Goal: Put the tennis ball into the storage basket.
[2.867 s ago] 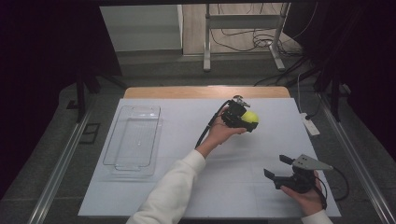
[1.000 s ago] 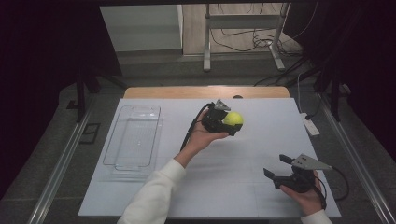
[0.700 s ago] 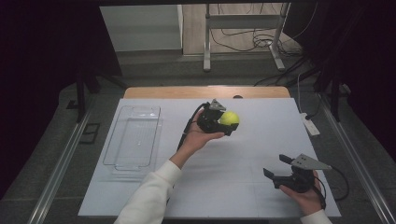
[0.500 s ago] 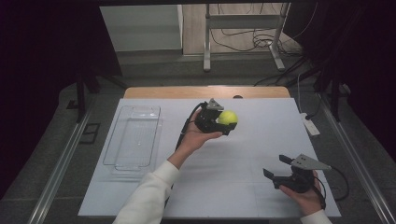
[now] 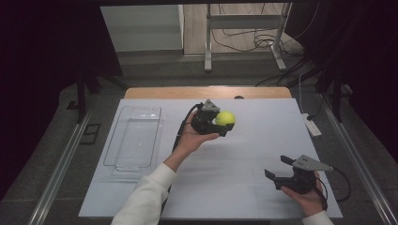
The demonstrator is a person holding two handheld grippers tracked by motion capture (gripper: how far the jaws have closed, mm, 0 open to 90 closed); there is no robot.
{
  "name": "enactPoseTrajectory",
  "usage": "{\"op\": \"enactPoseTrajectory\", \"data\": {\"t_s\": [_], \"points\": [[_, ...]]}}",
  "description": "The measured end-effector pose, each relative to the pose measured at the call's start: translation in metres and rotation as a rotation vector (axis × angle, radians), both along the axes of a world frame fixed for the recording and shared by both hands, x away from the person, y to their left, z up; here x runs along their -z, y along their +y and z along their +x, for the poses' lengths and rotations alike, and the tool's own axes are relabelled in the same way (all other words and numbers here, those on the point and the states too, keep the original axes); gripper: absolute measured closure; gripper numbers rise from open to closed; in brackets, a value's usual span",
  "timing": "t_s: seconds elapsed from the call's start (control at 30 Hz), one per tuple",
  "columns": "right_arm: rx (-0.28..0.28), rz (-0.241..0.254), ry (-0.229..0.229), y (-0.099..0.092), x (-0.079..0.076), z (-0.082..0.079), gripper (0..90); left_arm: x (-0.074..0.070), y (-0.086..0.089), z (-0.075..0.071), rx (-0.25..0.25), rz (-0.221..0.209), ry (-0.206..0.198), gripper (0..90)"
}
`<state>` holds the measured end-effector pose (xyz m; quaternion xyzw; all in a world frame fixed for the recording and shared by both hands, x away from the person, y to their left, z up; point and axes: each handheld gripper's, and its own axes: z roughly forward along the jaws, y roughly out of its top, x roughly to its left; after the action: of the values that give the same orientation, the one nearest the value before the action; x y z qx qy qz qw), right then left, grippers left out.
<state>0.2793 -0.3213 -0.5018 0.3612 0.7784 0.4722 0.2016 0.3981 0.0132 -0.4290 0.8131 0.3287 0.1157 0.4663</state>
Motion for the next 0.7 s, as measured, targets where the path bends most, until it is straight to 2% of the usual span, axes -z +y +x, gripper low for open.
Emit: {"op": "enactPoseTrajectory", "data": {"t_s": [0.7], "points": [[0.005,-0.007,0.001,0.000,0.000,0.000,12.9,-0.003,0.016,-0.005,-0.025,-0.021,-0.010,27.8]]}}
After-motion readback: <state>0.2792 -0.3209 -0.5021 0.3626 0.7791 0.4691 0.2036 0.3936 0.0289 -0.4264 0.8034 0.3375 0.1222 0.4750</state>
